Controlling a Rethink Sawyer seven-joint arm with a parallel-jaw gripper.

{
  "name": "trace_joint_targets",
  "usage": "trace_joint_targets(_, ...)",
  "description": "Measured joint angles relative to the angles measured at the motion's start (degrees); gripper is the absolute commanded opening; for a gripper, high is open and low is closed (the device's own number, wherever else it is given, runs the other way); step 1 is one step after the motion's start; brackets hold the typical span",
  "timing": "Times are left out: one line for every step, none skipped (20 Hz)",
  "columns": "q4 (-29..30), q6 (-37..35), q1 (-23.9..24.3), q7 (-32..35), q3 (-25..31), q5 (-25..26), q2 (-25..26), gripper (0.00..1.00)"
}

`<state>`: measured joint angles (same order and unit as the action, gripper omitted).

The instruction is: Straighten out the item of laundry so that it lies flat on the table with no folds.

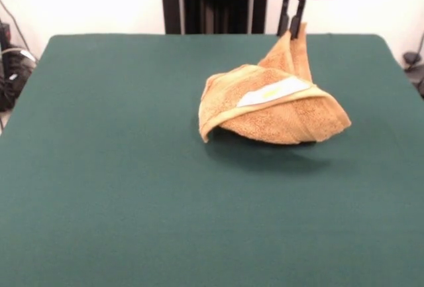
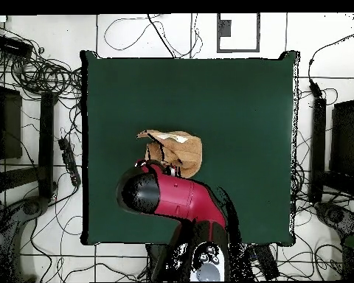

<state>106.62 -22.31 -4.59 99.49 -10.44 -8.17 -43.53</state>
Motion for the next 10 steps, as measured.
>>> trace_joint_targets(0.0,0.0,0.2,0.0,0.1,0.1,0.0,0.00)
trace_joint_targets(0.0,0.0,0.3,0.0,0.3,0.1,0.0,0.00)
trace_joint_targets(0.0,0.0,0.3,0.0,0.4,0.1,0.0,0.00)
trace_joint_targets(0.0,0.0,0.2,0.0,0.4,0.1,0.0,0.00)
trace_joint_targets(0.1,-0.4,-0.5,0.0,0.4,0.1,-0.2,0.00)
trace_joint_targets(0.1,-0.5,-0.8,0.0,0.3,0.1,-0.4,0.00)
trace_joint_targets(0.2,-0.7,-1.3,0.0,0.2,0.1,-0.7,0.00)
trace_joint_targets(0.2,-0.9,-1.8,0.0,0.0,0.1,-0.9,0.00)
trace_joint_targets(0.2,-1.1,-2.2,0.0,-0.1,0.1,-1.1,0.00)
trace_joint_targets(0.2,-1.6,-3.1,0.0,-0.5,0.1,-1.6,0.00)
